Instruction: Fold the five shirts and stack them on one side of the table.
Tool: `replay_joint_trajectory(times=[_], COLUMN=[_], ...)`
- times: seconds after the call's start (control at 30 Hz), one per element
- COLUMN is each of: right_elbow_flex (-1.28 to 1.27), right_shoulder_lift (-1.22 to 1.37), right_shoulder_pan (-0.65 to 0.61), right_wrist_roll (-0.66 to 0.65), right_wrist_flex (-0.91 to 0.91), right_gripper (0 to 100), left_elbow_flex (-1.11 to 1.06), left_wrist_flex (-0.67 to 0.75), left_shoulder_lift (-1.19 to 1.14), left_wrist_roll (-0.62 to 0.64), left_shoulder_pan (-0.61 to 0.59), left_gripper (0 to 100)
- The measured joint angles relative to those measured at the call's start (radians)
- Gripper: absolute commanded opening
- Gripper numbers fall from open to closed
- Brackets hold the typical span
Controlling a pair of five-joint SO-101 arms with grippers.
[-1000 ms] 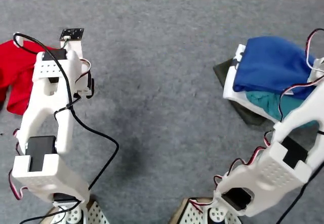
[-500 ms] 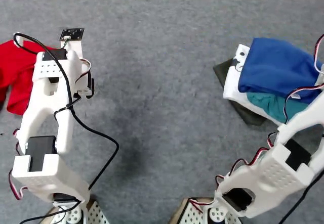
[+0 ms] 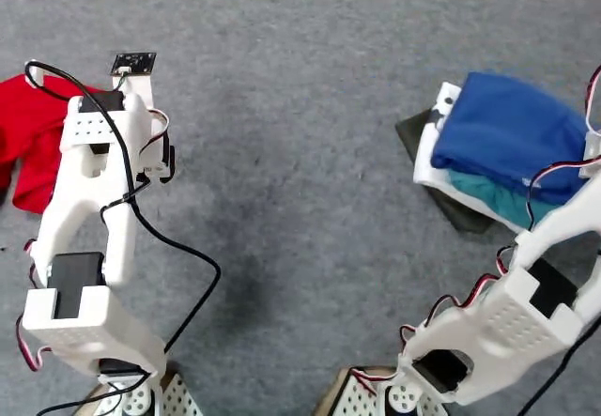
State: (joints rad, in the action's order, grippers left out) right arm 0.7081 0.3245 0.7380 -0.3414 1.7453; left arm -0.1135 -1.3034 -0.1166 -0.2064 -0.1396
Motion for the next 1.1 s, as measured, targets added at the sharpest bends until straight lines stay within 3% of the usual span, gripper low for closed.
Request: replay_joint_trajectory(times=[0.1, 0.2, 0.3, 0.43, 0.63, 0.8, 0.9, 1.0, 1.1], right_elbow_flex=[0.000, 0.000, 0.000, 0.000, 0.000, 0.000, 0.000, 0.000, 0.000], right_shoulder_lift=[0.000, 0.000, 0.000, 0.000, 0.000, -0.046, -0.074, -0.075, -0.075], right_shoulder_pan=[0.000, 0.000, -0.014, -0.091, -0.215, -0.311, -0.374, -0.448, -0.526], right_wrist_roll=[0.000, 0.000, 0.002, 0.029, 0.150, 0.167, 0.167, 0.167, 0.167], right_wrist_flex=[0.000, 0.000, 0.015, 0.020, 0.020, 0.020, 0.020, 0.020, 0.020], right_gripper=[44.5, 38.9, 25.9, 1.1, 3.7, 0.6, 0.5, 0.5, 0.5], left_elbow_flex=[0.000, 0.000, 0.000, 0.000, 0.009, 0.130, 0.201, 0.212, 0.195], left_wrist_flex=[0.000, 0.000, 0.000, 0.000, -0.011, -0.072, -0.072, 0.005, 0.152], left_shoulder_lift=[0.000, 0.000, 0.000, 0.000, 0.000, 0.000, 0.000, 0.000, -0.023], left_wrist_roll=[0.000, 0.000, 0.000, 0.000, 0.000, 0.000, 0.000, 0.000, 0.000], left_shoulder_pan=[0.000, 0.000, 0.000, 0.000, -0.044, -0.219, -0.351, -0.454, -0.511], left_gripper=[11, 11, 11, 11, 11, 11, 17, 24, 24])
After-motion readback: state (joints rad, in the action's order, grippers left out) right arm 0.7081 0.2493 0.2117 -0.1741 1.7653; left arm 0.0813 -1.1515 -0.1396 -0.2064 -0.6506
